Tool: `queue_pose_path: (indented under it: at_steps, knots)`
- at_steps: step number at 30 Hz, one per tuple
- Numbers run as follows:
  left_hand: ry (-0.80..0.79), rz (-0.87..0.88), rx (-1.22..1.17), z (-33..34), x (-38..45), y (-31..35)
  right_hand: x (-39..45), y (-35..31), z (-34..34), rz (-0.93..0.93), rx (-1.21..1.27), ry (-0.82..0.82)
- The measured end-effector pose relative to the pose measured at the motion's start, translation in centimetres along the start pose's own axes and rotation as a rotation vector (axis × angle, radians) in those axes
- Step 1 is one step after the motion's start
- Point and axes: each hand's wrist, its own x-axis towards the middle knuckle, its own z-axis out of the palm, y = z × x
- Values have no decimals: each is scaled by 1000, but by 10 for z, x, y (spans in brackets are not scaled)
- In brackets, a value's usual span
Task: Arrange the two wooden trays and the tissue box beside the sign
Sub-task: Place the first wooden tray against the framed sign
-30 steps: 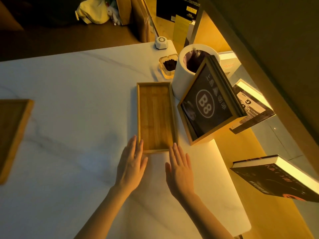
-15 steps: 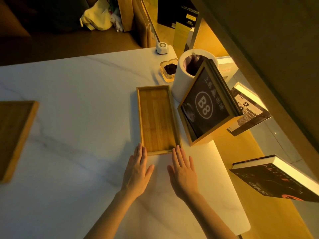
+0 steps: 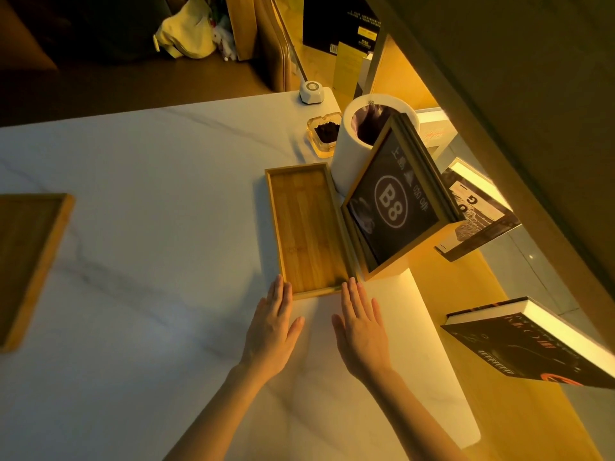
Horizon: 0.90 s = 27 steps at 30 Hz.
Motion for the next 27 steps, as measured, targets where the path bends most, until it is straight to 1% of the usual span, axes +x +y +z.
queue_pose_path:
  at_steps: [5,18,24,27]
  knots:
    - [-21,14,1,1,-1,7,1,9,0,-15,31,40]
    - [-71,30,-15,-1,-1,12,0,11,-10,-50,77,35]
    - [-95,-6,-144,-27,-1,15,9,0,-36,-40,23,-6]
    - [-22,-31,-216,-49,0,14,15,-12,-53,-75,19,-11]
